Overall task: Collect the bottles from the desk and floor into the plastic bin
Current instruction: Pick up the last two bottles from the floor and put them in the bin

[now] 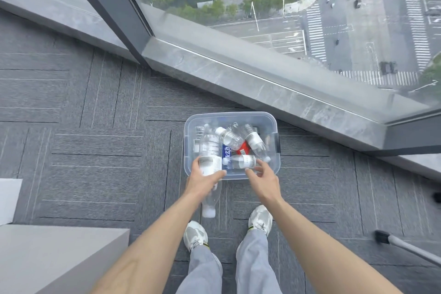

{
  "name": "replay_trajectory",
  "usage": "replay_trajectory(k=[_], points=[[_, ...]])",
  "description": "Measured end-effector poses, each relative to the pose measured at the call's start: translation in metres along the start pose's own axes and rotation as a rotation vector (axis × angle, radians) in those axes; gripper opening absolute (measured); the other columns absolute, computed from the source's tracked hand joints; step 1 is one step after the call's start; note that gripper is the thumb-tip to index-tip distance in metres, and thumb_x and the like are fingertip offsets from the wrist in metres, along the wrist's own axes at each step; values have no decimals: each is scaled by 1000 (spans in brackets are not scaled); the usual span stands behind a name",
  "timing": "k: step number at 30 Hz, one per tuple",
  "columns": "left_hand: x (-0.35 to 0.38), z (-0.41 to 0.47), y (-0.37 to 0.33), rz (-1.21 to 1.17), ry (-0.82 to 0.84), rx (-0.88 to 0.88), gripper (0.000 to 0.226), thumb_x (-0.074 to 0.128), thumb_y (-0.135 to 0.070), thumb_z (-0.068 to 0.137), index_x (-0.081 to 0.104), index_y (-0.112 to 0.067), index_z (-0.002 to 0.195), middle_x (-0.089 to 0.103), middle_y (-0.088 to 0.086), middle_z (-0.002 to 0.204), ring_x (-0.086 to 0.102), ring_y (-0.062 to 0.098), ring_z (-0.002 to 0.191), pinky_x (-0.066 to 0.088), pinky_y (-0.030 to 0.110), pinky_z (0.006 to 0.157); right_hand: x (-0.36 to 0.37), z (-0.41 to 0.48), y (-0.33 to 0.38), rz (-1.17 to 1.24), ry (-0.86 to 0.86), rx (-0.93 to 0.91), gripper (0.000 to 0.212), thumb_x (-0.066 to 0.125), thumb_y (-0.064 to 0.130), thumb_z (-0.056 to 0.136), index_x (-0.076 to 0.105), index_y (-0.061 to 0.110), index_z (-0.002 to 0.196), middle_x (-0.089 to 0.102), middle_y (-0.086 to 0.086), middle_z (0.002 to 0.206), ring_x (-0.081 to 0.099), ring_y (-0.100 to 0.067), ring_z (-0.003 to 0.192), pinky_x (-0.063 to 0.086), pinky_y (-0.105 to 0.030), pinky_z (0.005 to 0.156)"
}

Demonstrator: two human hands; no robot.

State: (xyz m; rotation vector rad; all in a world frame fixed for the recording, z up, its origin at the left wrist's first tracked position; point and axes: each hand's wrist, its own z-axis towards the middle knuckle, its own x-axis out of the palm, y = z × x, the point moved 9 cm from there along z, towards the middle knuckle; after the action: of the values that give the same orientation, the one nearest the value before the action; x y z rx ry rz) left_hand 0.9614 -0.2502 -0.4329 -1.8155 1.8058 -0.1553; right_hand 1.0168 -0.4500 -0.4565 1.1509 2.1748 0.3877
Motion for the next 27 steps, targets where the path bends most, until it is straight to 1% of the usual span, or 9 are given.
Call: replay_trajectory(k=[2,5,11,14,16,18,21,24,27], points=[[5,2,-4,5,15,-15,101,77,-54,66,17,-35,145,32,6,154,48,32,128,40,51,107,-7,-5,-2,27,-17,5,61,58,41,91,42,24,148,59,1,136,54,-19,121,44,-43,105],[15,11,-10,25,27,-45,101,73,-50,76,9,-25,150,26,10,157,36,32,138,32,49,112,-15,-7,-8,55,-39,17,58,58,39,91,44,26,146,61,1,132,56,-18,118,45,-43,104],[65,55,-24,101,101,-55,93,55,-51,83,0,-21,151,24,14,157,36,39,136,31,55,110,-31,16,-38,50,-48,44,54,56,35,92,44,25,144,62,2,125,55,-15,112,41,-32,94],[99,89,-30,137,130,-53,100,54,-58,73,2,-22,151,29,13,155,38,38,136,33,55,110,-46,42,-60,23,-69,59,55,56,35,92,44,23,145,63,3,124,55,-15,113,41,-32,93],[122,119,-30,143,114,-56,102,55,-60,66,9,-22,149,38,14,149,45,37,129,40,50,106,-57,65,-73,6,-86,64,54,56,35,92,45,23,144,63,3,123,56,-16,113,43,-33,93],[141,148,-32,168,79,-32,96,59,-56,76,12,-16,149,39,14,149,45,36,129,42,43,104,-67,88,-84,-14,-105,55,52,56,36,93,45,24,143,63,4,122,56,-15,112,42,-33,91],[166,189,-32,178,37,-15,94,59,-52,86,7,-11,151,31,15,154,40,37,134,46,36,93,-77,120,-98,-47,-128,35,49,52,36,95,47,24,142,63,5,119,56,-15,110,43,-34,93],[176,206,-31,195,-25,15,94,56,-53,88,4,-9,152,17,15,159,27,35,143,30,43,110,-82,137,-104,-41,-135,46,45,49,37,97,49,23,140,63,3,120,56,-15,105,40,-31,89],[167,197,-35,172,-128,70,71,49,-43,93,18,-12,150,26,11,155,33,30,139,29,41,110,-83,137,-96,-23,-116,34,43,50,36,97,52,21,137,64,1,123,55,-13,102,40,-30,90]])
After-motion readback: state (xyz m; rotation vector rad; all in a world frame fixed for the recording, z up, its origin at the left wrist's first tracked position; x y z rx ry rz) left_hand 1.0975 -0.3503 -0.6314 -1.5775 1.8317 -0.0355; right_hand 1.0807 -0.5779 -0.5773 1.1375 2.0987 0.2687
